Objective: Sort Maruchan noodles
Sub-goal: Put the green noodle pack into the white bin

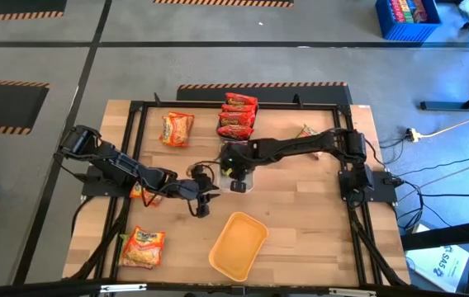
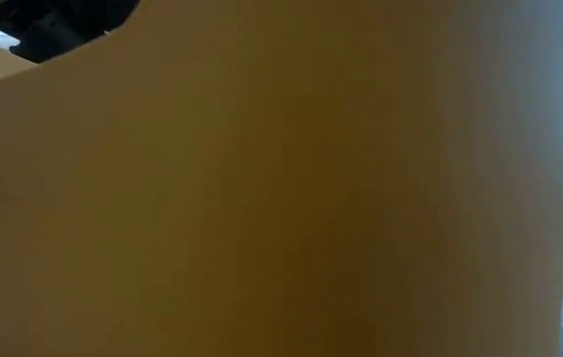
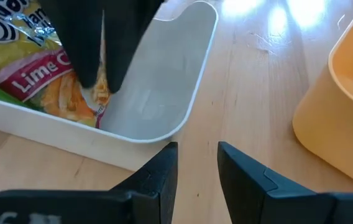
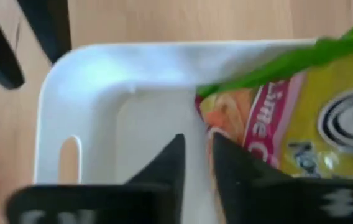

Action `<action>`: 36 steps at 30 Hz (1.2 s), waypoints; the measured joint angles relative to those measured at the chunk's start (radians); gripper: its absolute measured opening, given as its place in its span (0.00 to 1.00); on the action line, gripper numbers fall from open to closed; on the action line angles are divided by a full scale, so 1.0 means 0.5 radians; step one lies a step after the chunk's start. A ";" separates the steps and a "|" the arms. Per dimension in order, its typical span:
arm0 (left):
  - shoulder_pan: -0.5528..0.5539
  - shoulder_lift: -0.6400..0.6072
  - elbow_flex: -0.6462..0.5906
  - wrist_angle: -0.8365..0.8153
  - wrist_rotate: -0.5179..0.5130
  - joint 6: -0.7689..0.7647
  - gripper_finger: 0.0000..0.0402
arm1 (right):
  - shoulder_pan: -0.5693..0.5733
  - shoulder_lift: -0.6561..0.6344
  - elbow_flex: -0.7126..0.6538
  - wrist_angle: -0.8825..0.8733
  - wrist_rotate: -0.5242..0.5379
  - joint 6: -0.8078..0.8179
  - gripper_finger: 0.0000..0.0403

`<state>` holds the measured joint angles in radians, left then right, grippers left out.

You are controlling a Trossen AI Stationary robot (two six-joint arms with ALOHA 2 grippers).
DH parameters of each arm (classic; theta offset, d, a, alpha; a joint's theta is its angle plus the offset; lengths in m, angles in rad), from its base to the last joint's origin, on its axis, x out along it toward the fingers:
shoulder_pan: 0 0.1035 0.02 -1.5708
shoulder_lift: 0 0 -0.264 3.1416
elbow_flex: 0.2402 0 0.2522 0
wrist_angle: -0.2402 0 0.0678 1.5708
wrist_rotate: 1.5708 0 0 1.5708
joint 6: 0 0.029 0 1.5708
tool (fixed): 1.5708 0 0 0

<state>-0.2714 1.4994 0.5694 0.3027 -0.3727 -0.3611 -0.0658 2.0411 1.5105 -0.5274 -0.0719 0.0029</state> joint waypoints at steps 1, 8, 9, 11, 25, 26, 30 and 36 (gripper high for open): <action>0.000 0.000 0.000 0.000 0.001 -0.011 0.27 | 0.002 -0.006 0.033 -0.059 -0.001 0.034 0.23; 0.000 0.000 0.002 -0.030 0.003 -0.023 0.27 | 0.129 -0.280 0.103 -0.551 -0.150 0.093 0.46; 0.000 0.000 0.002 -0.038 0.008 -0.024 0.27 | 0.162 -0.346 0.072 -0.582 -0.119 0.089 0.46; 0.000 0.000 0.002 -0.051 0.021 -0.023 0.27 | 0.211 -0.496 -0.039 -0.610 -0.040 0.097 0.47; 0.001 -0.001 0.002 -0.036 0.045 -0.009 0.27 | -0.329 -1.825 -1.482 -0.366 0.598 0.785 0.47; 0.001 -0.001 0.002 -0.036 0.045 -0.009 0.27 | -0.376 -1.875 -1.522 -0.364 0.649 0.799 0.47; 0.001 -0.001 0.002 -0.035 0.046 -0.009 0.27 | -0.550 -1.948 -1.602 -0.365 0.951 1.024 0.47; 0.002 -0.001 0.002 -0.035 0.047 -0.057 0.27 | -0.892 -1.829 -1.626 -0.306 0.987 1.137 0.47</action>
<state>-0.2707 1.4990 0.5701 0.2852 -0.3494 -0.3897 -0.5116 1.1264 0.6975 -0.6806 0.4217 0.5713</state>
